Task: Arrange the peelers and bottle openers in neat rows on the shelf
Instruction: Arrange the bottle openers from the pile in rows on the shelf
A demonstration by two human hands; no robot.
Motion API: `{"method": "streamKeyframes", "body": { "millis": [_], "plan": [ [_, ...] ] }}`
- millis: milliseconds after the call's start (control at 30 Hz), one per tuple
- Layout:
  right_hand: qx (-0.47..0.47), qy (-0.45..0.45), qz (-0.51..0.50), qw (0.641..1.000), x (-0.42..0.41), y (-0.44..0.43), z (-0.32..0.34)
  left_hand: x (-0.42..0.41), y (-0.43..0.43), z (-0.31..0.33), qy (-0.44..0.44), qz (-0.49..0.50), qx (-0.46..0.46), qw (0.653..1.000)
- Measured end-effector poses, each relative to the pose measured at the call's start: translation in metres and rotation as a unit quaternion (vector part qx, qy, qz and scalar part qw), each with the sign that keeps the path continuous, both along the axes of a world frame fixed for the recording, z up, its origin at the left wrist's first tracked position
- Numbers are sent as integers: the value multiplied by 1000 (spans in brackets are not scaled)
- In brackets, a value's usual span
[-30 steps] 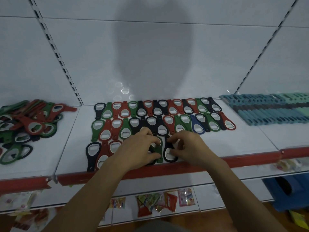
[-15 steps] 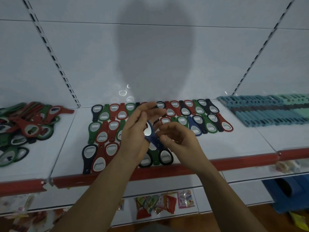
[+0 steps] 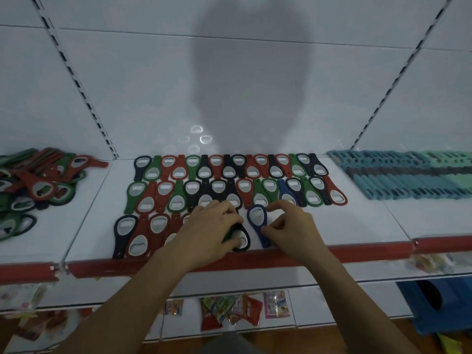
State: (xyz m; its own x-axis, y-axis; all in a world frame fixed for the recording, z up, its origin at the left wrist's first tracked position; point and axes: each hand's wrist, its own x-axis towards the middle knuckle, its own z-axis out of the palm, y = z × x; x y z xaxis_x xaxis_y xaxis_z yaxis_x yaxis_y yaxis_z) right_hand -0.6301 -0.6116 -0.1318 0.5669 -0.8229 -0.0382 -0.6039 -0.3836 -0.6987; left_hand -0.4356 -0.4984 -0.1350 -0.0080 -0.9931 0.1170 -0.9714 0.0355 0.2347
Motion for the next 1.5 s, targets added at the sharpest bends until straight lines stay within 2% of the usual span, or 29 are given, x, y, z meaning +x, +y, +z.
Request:
{"method": "streamKeyframes", "body": {
  "millis": [333, 733, 867, 933, 1033, 1133, 1233, 1400, 1500],
  "plan": [
    [19, 54, 16, 998, -4, -7, 3, -3, -5, 3, -11, 22, 25, 999],
    [55, 26, 29, 998, 4, -2, 7, -1, -7, 3, -17, 8, 48, 999],
    [62, 41, 27, 997, 3, -1, 10, -2, -6, 3, -31, 0, 54, 998],
    [44, 52, 23, 997, 6, -2, 14, -1, -6, 4, -40, -9, 60, 997],
    [-39, 47, 14, 998, 20, -6, 26, 9, -2, 11, -46, -10, 45, 998],
    [-123, 71, 71, 987, 53, -11, 38, 40, 14, 26, -73, 30, 14, 997],
    [-192, 135, 127, 964, 99, -7, 44, 87, 46, 38, -105, 90, 32, 990],
    [-235, 145, 214, 937, 197, 28, 52, 181, 122, 49, -139, 204, 86, 965],
    [-203, 128, 285, 928, 266, 56, 49, 241, 171, 50, -142, 270, 94, 948]
  ]
}}
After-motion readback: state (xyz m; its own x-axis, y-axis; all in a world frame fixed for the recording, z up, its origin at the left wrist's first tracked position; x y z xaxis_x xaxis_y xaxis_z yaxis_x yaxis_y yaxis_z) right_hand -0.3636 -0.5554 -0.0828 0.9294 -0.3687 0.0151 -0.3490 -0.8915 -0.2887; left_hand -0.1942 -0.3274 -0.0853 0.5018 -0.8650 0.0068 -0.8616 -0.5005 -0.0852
